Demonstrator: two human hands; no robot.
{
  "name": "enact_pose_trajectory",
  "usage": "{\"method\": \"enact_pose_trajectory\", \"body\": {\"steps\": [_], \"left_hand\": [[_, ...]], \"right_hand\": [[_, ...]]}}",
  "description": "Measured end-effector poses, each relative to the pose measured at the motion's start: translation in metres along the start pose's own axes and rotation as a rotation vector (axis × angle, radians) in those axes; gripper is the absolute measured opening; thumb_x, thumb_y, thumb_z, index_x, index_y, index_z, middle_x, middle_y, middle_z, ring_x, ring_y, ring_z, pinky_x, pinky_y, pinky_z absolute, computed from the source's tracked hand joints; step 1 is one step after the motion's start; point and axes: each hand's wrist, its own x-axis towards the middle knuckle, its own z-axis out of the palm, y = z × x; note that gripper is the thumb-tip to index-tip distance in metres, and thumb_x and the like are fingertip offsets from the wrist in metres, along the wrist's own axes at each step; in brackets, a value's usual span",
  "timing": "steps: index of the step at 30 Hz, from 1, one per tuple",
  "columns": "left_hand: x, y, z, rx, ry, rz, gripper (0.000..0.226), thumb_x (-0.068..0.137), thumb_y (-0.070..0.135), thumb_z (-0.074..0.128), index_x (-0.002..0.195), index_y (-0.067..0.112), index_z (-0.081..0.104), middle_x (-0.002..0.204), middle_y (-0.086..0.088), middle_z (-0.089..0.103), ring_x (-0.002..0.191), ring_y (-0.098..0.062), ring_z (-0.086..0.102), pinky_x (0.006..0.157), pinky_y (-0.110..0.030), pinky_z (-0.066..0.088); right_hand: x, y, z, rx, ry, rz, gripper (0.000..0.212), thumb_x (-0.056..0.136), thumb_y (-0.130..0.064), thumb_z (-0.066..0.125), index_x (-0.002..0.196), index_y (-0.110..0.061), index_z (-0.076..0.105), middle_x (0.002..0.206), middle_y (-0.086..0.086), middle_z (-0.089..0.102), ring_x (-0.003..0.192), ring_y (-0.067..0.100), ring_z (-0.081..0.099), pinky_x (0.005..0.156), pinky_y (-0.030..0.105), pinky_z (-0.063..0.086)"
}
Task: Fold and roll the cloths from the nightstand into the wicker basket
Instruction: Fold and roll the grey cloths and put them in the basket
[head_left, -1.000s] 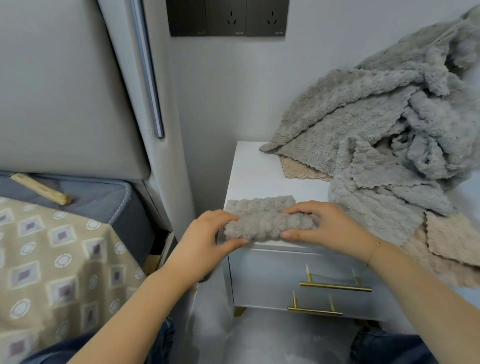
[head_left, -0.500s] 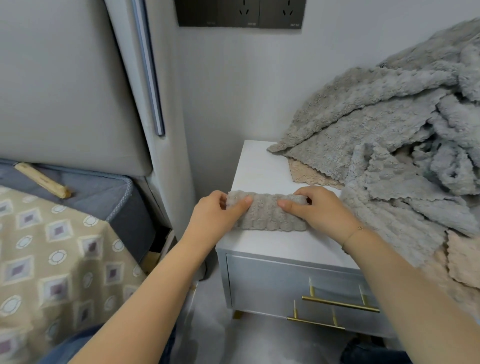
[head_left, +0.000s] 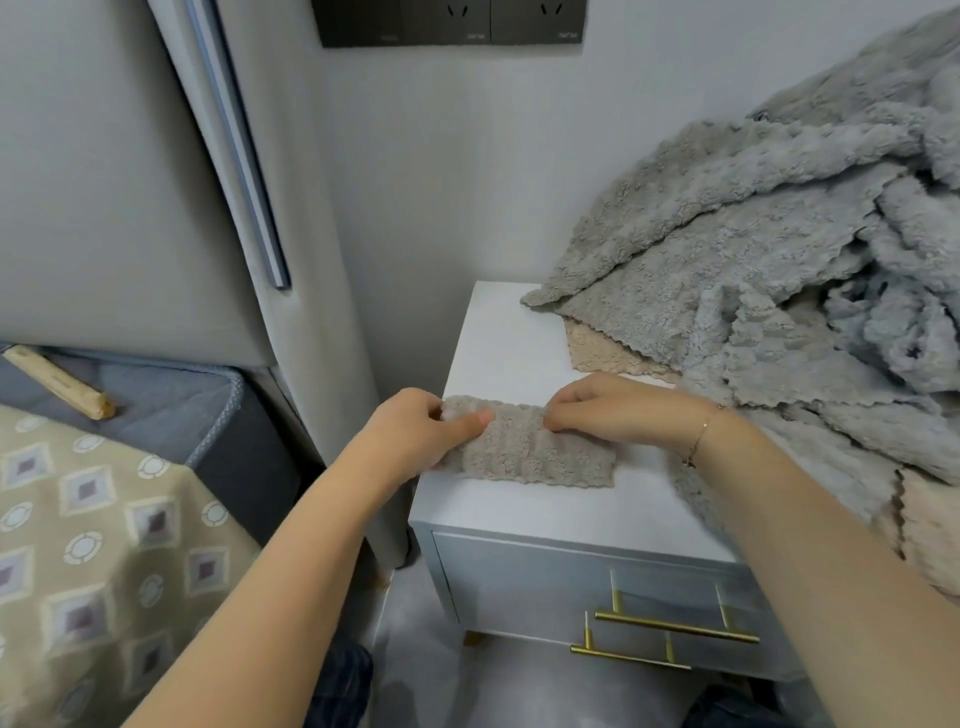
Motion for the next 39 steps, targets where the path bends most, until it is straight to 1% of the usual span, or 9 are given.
{"method": "enact_pose_trajectory", "body": {"steps": [4, 7, 13, 16, 19, 26, 31, 34, 39], "left_hand": [[-0.003, 0.002, 0.005, -0.108, -0.09, 0.115, 0.066, 0.08, 0.056, 0.066, 0.1, -0.006, 0.061, 0.078, -0.007, 0.054, 0.069, -0.019, 0.047, 0.065, -0.031, 0.038], [-0.015, 0.01, 0.005, -0.236, -0.149, 0.22, 0.046, 0.082, 0.043, 0.071, 0.102, 0.001, 0.066, 0.096, -0.014, 0.068, 0.084, -0.025, 0.066, 0.081, -0.035, 0.056], [-0.045, 0.035, 0.012, -0.52, -0.285, 0.254, 0.029, 0.082, 0.02, 0.073, 0.107, 0.006, 0.067, 0.112, -0.018, 0.068, 0.104, -0.029, 0.066, 0.091, -0.037, 0.056], [-0.068, 0.051, 0.018, -0.582, -0.373, 0.298, 0.037, 0.076, 0.02, 0.074, 0.109, 0.007, 0.066, 0.112, -0.02, 0.068, 0.102, -0.026, 0.067, 0.091, -0.032, 0.055], [-0.098, 0.076, 0.027, -0.636, -0.498, 0.371, 0.044, 0.071, 0.021, 0.072, 0.112, 0.007, 0.066, 0.112, -0.016, 0.07, 0.101, -0.021, 0.068, 0.091, -0.029, 0.055], [-0.164, 0.125, 0.055, -0.483, -0.59, 0.498, 0.077, 0.06, 0.044, 0.089, 0.124, 0.011, 0.062, 0.123, -0.016, 0.065, 0.114, -0.025, 0.063, 0.103, -0.045, 0.047], [-0.219, 0.142, 0.107, -0.348, -0.588, 0.544, 0.038, 0.08, 0.039, 0.074, 0.112, 0.021, 0.066, 0.114, -0.003, 0.067, 0.103, -0.015, 0.064, 0.091, -0.028, 0.054], [-0.242, 0.142, 0.137, -0.275, -0.541, 0.587, 0.023, 0.089, 0.041, 0.063, 0.109, 0.03, 0.068, 0.107, 0.013, 0.068, 0.102, -0.003, 0.061, 0.09, -0.025, 0.05], [-0.273, 0.129, 0.205, -0.1, -0.648, 0.617, 0.014, 0.097, 0.032, 0.054, 0.101, 0.031, 0.067, 0.104, 0.005, 0.068, 0.101, -0.011, 0.062, 0.09, -0.029, 0.05]], "right_hand": [[-0.02, -0.001, 0.002, -0.03, -0.064, -0.02, 0.031, 0.078, -0.053, 0.069, 0.08, -0.022, 0.065, 0.077, -0.011, 0.062, 0.073, 0.006, 0.058, 0.067, 0.021, 0.042], [-0.035, 0.0, 0.006, 0.016, -0.016, -0.009, 0.039, 0.073, -0.05, 0.076, 0.097, -0.021, 0.067, 0.096, -0.005, 0.069, 0.089, 0.012, 0.066, 0.082, 0.029, 0.053], [-0.092, 0.002, 0.003, 0.16, 0.053, 0.069, 0.056, 0.074, -0.043, 0.078, 0.119, -0.016, 0.058, 0.123, -0.008, 0.062, 0.11, 0.012, 0.06, 0.105, 0.036, 0.044], [-0.134, 0.005, 0.006, 0.296, 0.14, 0.089, 0.062, 0.063, -0.041, 0.083, 0.116, -0.018, 0.058, 0.117, 0.002, 0.066, 0.105, 0.015, 0.065, 0.099, 0.036, 0.049], [-0.189, 0.005, 0.009, 0.511, 0.155, 0.091, 0.048, 0.076, -0.025, 0.076, 0.12, -0.021, 0.057, 0.115, 0.0, 0.068, 0.099, 0.006, 0.067, 0.085, 0.019, 0.054], [-0.303, 0.021, 0.021, 0.668, 0.271, 0.089, 0.049, 0.075, -0.034, 0.074, 0.118, -0.014, 0.065, 0.113, 0.003, 0.071, 0.107, 0.019, 0.067, 0.096, 0.033, 0.05], [-0.38, 0.05, 0.06, 0.726, 0.511, 0.154, 0.027, 0.082, -0.034, 0.068, 0.105, -0.02, 0.07, 0.096, -0.001, 0.075, 0.088, 0.013, 0.072, 0.07, 0.021, 0.056], [-0.421, 0.074, 0.083, 0.805, 0.635, 0.187, 0.032, 0.084, -0.037, 0.065, 0.109, -0.018, 0.07, 0.1, 0.002, 0.075, 0.092, 0.019, 0.071, 0.075, 0.027, 0.057], [-0.488, 0.12, 0.136, 0.986, 0.786, 0.291, 0.035, 0.084, -0.035, 0.061, 0.109, -0.011, 0.068, 0.1, 0.009, 0.074, 0.09, 0.025, 0.071, 0.072, 0.031, 0.058]]}}
